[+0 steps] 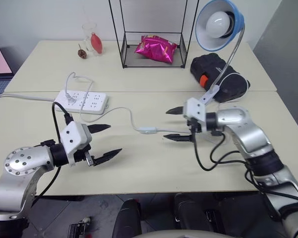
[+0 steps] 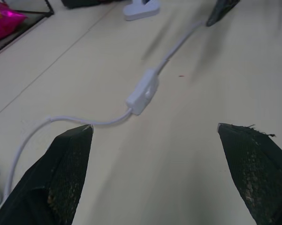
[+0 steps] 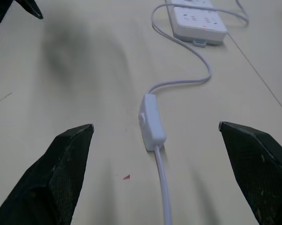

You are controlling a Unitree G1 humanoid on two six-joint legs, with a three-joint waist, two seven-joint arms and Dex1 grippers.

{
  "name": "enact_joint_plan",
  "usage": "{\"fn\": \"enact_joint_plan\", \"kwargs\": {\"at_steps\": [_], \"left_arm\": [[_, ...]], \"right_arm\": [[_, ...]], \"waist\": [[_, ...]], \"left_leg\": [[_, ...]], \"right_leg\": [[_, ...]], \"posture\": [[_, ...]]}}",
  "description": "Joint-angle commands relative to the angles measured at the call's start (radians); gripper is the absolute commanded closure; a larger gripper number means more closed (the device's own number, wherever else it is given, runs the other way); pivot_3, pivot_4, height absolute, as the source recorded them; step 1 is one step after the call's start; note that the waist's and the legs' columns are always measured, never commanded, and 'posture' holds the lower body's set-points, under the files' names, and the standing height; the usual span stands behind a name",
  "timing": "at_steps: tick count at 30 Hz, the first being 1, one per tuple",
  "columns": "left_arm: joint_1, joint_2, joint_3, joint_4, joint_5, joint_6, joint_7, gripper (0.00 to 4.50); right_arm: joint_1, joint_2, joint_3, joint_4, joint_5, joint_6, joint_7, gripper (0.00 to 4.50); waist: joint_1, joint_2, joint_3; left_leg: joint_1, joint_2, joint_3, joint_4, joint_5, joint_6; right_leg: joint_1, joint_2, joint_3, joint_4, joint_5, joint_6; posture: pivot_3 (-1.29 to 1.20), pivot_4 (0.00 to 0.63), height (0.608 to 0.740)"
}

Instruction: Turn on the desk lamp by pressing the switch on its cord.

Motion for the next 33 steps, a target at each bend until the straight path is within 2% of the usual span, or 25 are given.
{"fn": "enact_joint_plan", "kwargs": {"at_steps": [1,8,18,22,23,31,32,33], "left_arm": [[-0.015,0.015,-0.002,-0.002,0.019,-0.027,-0.004,0.09],[0.004,0.016,0.000,-0.003,0.043,-0.045,-0.007,0.09],[0.009,0.009,-0.005,0.002,0.061,-0.073,-0.002,0.09],[0.007,0.010,-0.005,0.011,0.061,-0.080,-0.006,0.00],[0.006,0.010,-0.005,0.014,0.062,-0.081,-0.007,0.00],[-0.009,0.013,-0.008,0.043,0.070,-0.093,-0.015,0.00],[-0.013,0.011,-0.009,0.048,0.073,-0.094,-0.012,0.00],[-0.018,0.008,-0.010,0.052,0.074,-0.093,-0.008,0.00]], "right_arm": [[-0.054,0.039,0.032,0.094,-0.046,-0.037,0.011,0.00],[-0.139,0.126,0.067,0.324,-0.113,-0.113,0.015,0.00],[-0.213,0.196,0.058,0.530,-0.155,-0.195,0.037,0.00],[-0.222,0.210,0.061,0.571,-0.178,-0.223,0.036,0.65],[-0.224,0.212,0.059,0.577,-0.183,-0.227,0.035,1.05],[-0.220,0.206,0.057,0.561,-0.199,-0.261,0.051,2.77],[-0.218,0.205,0.056,0.556,-0.201,-0.264,0.051,3.18],[-0.217,0.205,0.054,0.550,-0.203,-0.265,0.051,3.30]], "waist": [[0.001,0.000,0.000],[0.001,0.000,0.000],[0.000,0.001,0.000],[0.000,0.001,0.000],[0.001,0.001,0.000],[0.000,0.001,0.000],[0.001,0.001,0.000],[0.001,0.001,0.000]], "left_leg": [[0.000,0.000,0.000,0.000,0.000,0.000],[-0.001,0.000,0.000,0.000,0.000,0.000],[0.000,0.000,0.000,0.000,0.000,0.000],[0.000,0.000,0.000,0.000,0.000,0.000],[0.000,0.000,0.000,0.000,0.000,0.000],[0.000,0.000,0.000,0.000,0.000,0.000],[0.000,0.000,0.000,0.000,0.000,0.000],[0.000,0.000,0.000,0.000,0.000,0.000]], "right_leg": [[0.000,0.000,0.000,0.000,0.000,0.000],[0.000,0.000,0.000,0.000,0.000,-0.001],[0.000,0.000,0.000,0.000,0.000,-0.001],[0.000,0.000,0.000,0.000,0.000,-0.001],[0.000,0.000,0.000,0.000,0.000,-0.001],[0.000,0.000,0.000,0.000,0.000,-0.001],[0.000,0.000,0.000,0.000,0.000,-0.001],[0.000,0.000,0.000,0.000,0.000,-0.001]], "posture": [[0.00,0.150,0.740],[0.00,0.150,0.740],[0.00,0.150,0.740],[0.00,0.150,0.740],[0.00,0.150,0.740],[0.00,0.150,0.740],[0.00,0.150,0.740],[0.00,0.150,0.740]]}}
